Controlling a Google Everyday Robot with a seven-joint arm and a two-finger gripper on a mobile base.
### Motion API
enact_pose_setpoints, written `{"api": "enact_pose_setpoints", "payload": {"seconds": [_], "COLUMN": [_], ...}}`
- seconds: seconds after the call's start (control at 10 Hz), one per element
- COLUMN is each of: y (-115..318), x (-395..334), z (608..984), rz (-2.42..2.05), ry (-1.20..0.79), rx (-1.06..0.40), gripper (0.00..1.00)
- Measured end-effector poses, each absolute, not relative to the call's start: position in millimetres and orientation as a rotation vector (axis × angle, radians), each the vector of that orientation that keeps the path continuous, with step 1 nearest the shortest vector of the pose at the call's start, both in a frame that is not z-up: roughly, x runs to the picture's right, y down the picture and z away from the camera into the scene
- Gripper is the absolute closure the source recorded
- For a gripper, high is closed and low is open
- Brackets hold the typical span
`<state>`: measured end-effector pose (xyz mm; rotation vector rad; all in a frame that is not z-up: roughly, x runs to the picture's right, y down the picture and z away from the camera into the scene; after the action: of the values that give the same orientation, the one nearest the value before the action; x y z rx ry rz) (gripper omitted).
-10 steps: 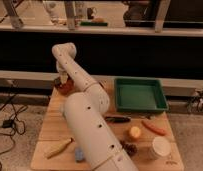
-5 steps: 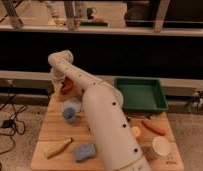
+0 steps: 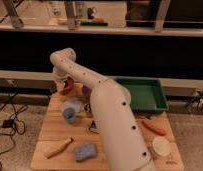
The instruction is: Wipe red bowl with eraser
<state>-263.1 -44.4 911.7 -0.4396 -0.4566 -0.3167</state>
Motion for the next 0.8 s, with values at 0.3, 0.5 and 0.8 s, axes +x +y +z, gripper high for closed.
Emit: {"api": "enact_pose_setpoints", "payload": {"seconds": [0.3,0.5,0.8], "y": [-54.4,-61.4,-66.6], "x": [-239.9,-223.0,-233.7], "z": [919.2,936.0,957.1], "rz": [-0.3,-0.283,-0.283], "ry": [-0.408,-0.363,-0.346], "rx": [-0.443,-0.456,-0.469], "gripper": [1.0,1.0,1.0]}}
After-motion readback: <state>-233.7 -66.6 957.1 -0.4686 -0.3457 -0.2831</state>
